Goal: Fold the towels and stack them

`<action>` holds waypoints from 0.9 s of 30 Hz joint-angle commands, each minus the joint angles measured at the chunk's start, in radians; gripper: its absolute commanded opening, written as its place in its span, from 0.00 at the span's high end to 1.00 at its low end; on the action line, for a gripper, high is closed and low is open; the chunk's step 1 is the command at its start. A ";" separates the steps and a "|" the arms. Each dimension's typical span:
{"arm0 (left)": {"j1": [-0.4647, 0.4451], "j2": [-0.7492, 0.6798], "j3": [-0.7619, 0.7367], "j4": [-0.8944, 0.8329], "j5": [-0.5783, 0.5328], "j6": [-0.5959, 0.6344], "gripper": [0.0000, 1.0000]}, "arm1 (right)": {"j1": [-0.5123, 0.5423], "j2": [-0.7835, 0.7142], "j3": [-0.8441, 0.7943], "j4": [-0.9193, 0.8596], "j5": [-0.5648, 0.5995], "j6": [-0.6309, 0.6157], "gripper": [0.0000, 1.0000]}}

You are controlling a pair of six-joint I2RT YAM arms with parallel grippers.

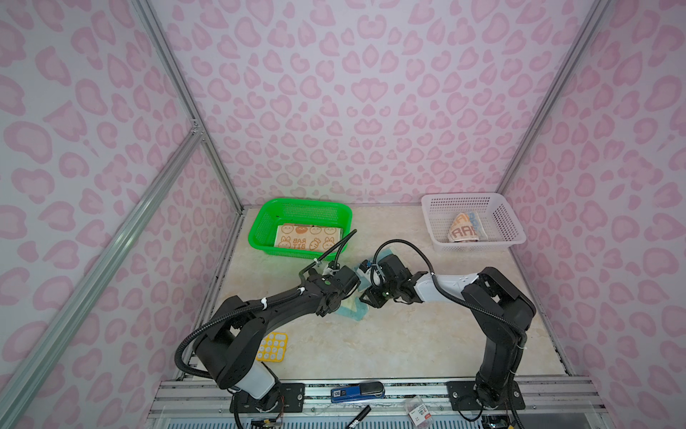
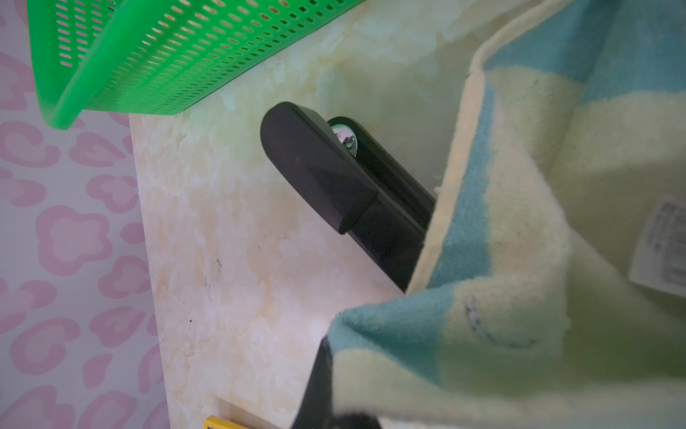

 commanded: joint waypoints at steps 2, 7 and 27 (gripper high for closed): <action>0.001 0.013 0.015 -0.019 -0.006 -0.015 0.97 | 0.003 -0.013 0.001 -0.036 0.021 0.038 0.57; 0.002 0.013 0.017 -0.022 -0.002 -0.015 0.97 | 0.011 0.027 0.020 -0.042 0.022 0.051 0.57; 0.002 -0.004 0.050 -0.041 -0.007 0.010 0.97 | 0.028 -0.104 0.026 -0.200 0.190 -0.001 1.00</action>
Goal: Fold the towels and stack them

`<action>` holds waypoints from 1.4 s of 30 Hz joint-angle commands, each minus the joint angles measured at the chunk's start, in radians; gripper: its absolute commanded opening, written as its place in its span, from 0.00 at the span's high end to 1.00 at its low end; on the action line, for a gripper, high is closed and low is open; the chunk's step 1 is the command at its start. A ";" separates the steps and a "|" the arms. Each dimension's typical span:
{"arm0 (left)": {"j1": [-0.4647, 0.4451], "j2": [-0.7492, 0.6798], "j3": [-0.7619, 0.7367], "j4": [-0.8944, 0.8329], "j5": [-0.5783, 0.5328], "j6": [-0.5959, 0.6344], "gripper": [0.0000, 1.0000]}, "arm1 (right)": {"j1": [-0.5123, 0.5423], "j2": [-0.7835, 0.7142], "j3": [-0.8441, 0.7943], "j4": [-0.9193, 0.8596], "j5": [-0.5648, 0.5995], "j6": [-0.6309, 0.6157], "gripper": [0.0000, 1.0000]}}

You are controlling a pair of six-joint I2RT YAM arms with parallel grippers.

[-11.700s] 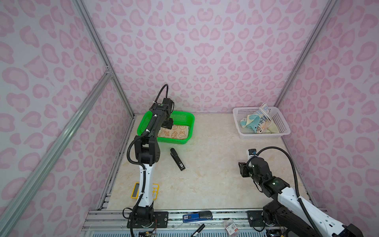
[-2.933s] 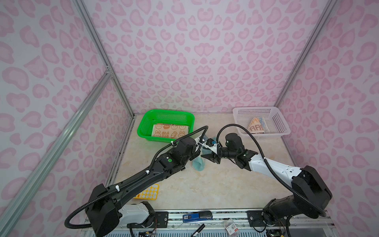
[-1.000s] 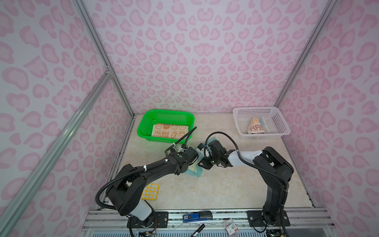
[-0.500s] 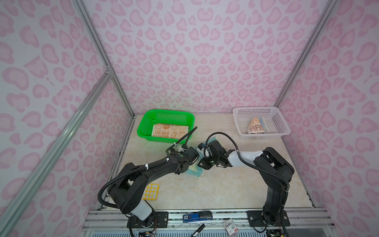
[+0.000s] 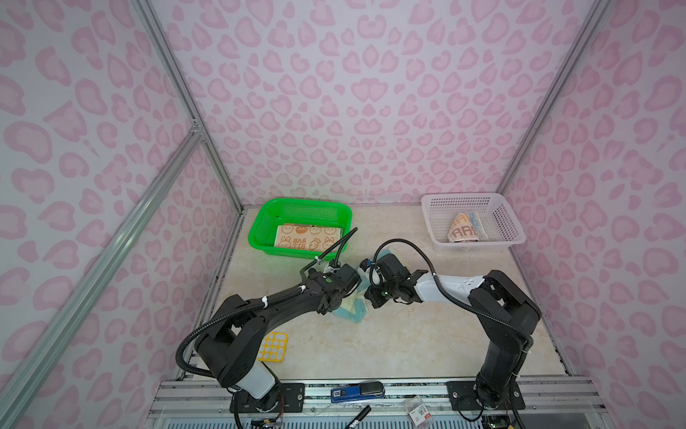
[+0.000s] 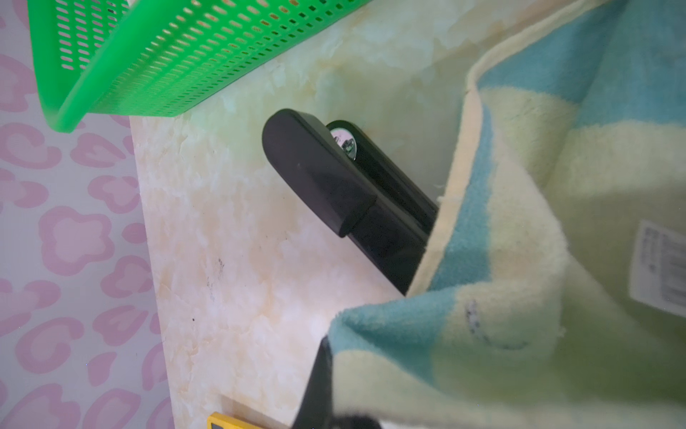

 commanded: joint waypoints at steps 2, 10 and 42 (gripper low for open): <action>0.003 -0.013 0.026 -0.010 -0.014 0.017 0.97 | -0.012 -0.095 -0.026 -0.067 0.084 -0.065 1.00; 0.019 0.008 0.036 -0.004 -0.010 0.028 0.97 | -0.024 -0.127 -0.008 -0.068 0.012 -0.083 0.78; 0.020 -0.064 0.005 0.298 -0.092 0.273 0.97 | -0.017 0.155 -0.040 0.655 -0.573 -0.166 0.70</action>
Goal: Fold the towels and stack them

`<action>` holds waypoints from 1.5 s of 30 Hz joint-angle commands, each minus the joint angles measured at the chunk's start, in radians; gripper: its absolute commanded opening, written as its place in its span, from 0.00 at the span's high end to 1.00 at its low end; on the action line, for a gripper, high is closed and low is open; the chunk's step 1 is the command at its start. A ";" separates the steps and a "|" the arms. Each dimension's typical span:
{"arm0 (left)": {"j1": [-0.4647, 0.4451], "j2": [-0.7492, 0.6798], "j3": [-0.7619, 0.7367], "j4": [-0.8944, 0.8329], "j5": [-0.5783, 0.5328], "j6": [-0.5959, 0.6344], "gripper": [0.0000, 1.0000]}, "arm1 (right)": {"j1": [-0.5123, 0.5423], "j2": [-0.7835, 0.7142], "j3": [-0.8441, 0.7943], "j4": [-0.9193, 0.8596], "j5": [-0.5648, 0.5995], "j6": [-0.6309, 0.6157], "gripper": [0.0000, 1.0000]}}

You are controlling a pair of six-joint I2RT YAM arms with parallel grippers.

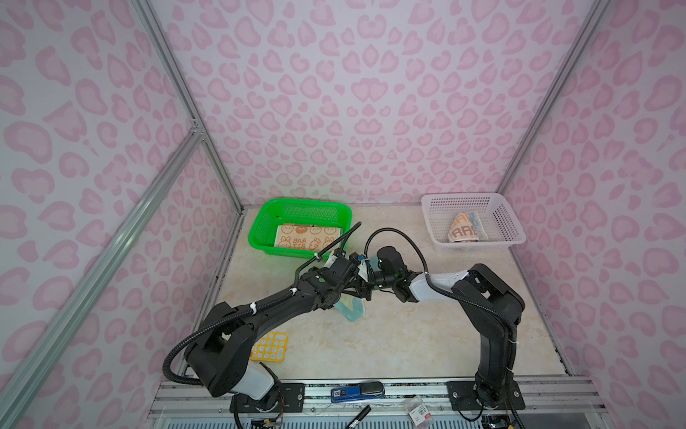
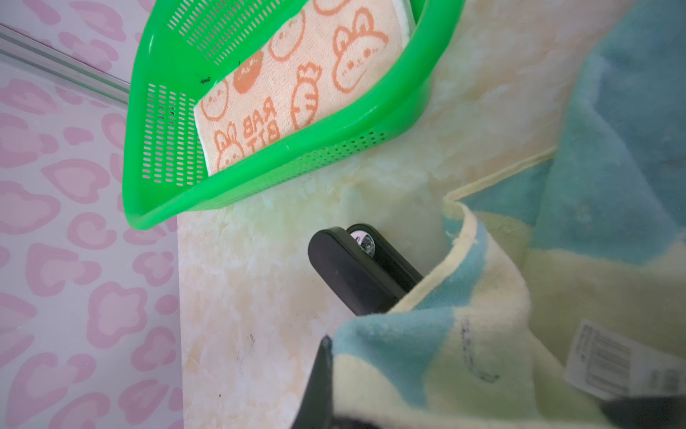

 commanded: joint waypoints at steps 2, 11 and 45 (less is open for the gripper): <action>0.003 0.010 0.023 0.044 -0.035 0.023 0.97 | -0.004 -0.017 -0.049 -0.012 -0.009 -0.001 0.75; 0.010 0.008 0.028 0.070 -0.042 0.022 0.97 | 0.001 -0.033 -0.064 -0.155 0.041 -0.074 0.80; 0.031 0.003 0.003 0.084 -0.039 -0.002 0.97 | 0.015 0.070 -0.063 -0.150 0.213 -0.008 0.69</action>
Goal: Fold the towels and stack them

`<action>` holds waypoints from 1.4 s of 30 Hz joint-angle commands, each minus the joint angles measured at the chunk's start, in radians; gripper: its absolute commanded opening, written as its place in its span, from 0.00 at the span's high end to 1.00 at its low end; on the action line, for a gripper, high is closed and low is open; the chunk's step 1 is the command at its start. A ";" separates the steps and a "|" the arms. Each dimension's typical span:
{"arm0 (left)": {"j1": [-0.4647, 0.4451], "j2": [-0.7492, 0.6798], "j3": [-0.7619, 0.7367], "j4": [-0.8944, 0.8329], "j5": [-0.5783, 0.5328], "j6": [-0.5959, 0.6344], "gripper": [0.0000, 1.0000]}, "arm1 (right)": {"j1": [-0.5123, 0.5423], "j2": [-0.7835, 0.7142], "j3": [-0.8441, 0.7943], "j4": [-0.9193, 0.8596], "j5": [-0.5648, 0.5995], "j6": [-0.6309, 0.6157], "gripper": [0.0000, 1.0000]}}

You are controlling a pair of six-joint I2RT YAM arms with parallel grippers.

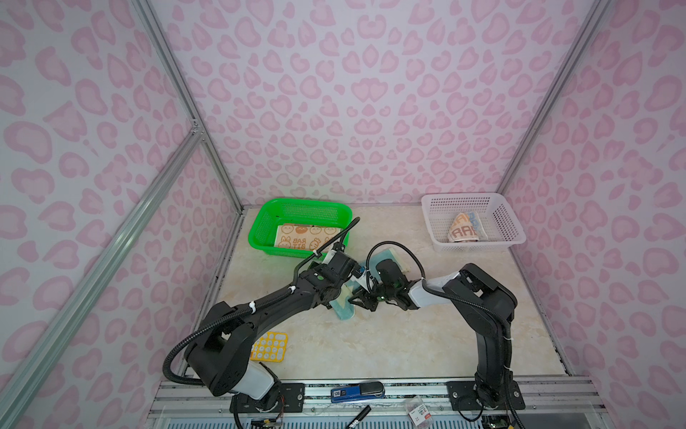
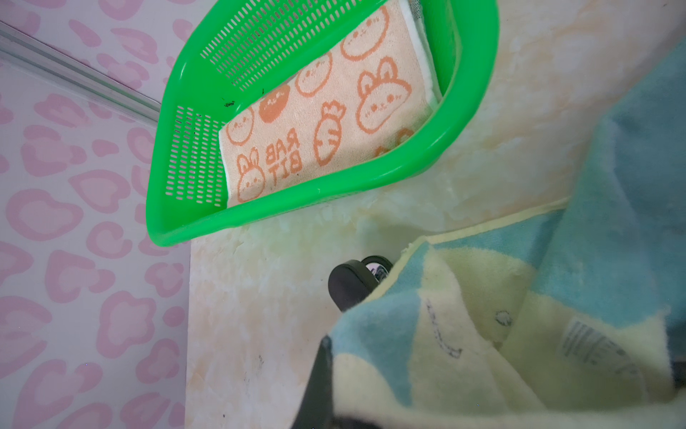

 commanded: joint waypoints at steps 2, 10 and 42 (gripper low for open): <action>0.003 0.002 -0.007 0.024 -0.011 -0.017 0.97 | 0.009 0.013 0.004 -0.038 -0.014 -0.027 0.72; 0.005 0.010 -0.001 0.023 -0.007 -0.025 0.97 | 0.035 0.028 0.006 -0.084 0.040 -0.035 0.87; 0.006 0.013 0.547 -0.241 0.250 0.027 0.97 | -0.146 -0.643 0.355 -0.705 0.645 -0.320 1.00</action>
